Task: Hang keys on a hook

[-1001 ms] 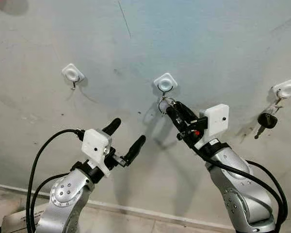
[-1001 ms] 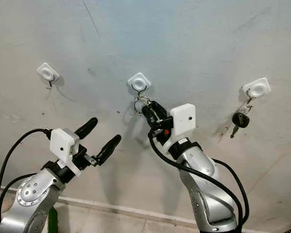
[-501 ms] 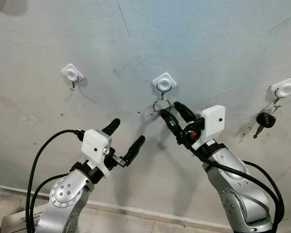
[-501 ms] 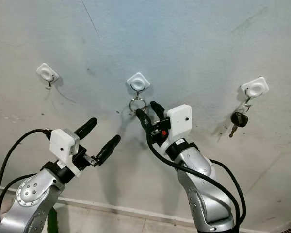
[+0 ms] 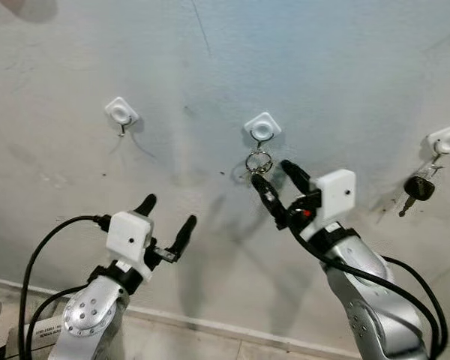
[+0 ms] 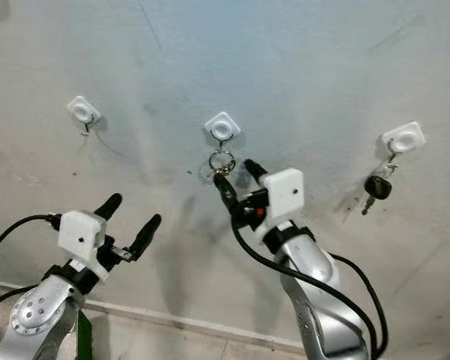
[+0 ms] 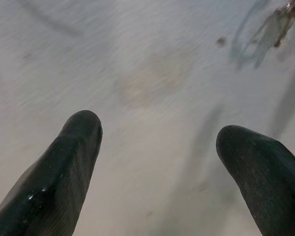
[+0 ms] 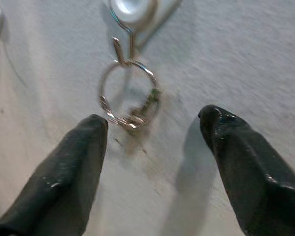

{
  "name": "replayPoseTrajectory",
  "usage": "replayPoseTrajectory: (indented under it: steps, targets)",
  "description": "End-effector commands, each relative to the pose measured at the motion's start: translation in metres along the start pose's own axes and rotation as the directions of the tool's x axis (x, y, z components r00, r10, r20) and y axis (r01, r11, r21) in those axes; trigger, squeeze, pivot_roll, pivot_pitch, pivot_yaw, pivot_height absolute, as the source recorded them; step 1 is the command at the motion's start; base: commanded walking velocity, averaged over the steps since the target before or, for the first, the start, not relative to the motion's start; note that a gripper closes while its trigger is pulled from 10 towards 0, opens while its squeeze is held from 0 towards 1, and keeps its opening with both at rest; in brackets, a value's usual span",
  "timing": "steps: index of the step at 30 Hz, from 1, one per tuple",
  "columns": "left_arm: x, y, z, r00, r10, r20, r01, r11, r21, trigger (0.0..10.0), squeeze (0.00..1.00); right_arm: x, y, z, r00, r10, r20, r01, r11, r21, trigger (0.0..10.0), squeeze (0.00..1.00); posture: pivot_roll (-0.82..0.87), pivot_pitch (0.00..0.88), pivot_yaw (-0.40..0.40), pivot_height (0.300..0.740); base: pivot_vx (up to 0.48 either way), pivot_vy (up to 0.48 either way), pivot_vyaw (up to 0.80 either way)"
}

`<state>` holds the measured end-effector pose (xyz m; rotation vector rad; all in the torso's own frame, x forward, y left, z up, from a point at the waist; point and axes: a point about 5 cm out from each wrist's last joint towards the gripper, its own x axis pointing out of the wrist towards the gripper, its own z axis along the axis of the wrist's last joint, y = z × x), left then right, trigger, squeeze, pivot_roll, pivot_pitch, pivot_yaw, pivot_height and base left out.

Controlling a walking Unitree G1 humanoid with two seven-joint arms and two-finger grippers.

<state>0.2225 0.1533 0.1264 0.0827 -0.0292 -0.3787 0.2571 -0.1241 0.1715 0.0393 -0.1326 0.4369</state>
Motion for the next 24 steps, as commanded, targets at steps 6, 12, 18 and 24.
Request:
replayPoseTrajectory:
  steps: [6, 12, 18, 24]
  targets:
    - [-0.008, 0.004, 0.003, 0.999, 0.041, -0.006, -0.04, 0.999, 0.023, 10.0, 0.0, -0.034, -0.028, -0.012, 0.977, -0.188, -0.098, 0.182, 0.981, -0.065, 10.0, 1.0, 0.04, 0.0, 0.05, 0.74, 0.0, 0.0, 0.0]
    - [-0.013, 0.007, 0.003, 0.995, 0.093, -0.02, -0.092, 0.994, 0.058, 10.0, 0.0, -0.045, -0.025, -0.014, 0.967, -0.215, -0.137, 0.208, 0.976, -0.063, 10.0, 1.0, 0.04, 0.0, 0.05, 0.74, 0.0, 0.0, 0.0]
    - [-0.021, 0.011, 0.0, 0.983, 0.176, -0.051, -0.172, 0.982, 0.08, 10.0, 0.0, -0.063, -0.026, -0.016, 0.941, -0.298, -0.162, 0.291, 0.955, -0.066, 10.0, 0.72, 0.04, 0.006, 0.04, 0.74, 0.0, 0.0, 0.0]
    - [-0.018, 0.013, -0.003, 0.976, 0.204, -0.073, -0.197, 0.976, 0.089, 10.0, 0.0, -0.061, -0.031, -0.019, 0.919, -0.351, -0.179, 0.35, 0.936, -0.038, 10.0, 0.0, 0.04, 0.0, 0.038, 0.74, 0.0, 0.0, 0.0]
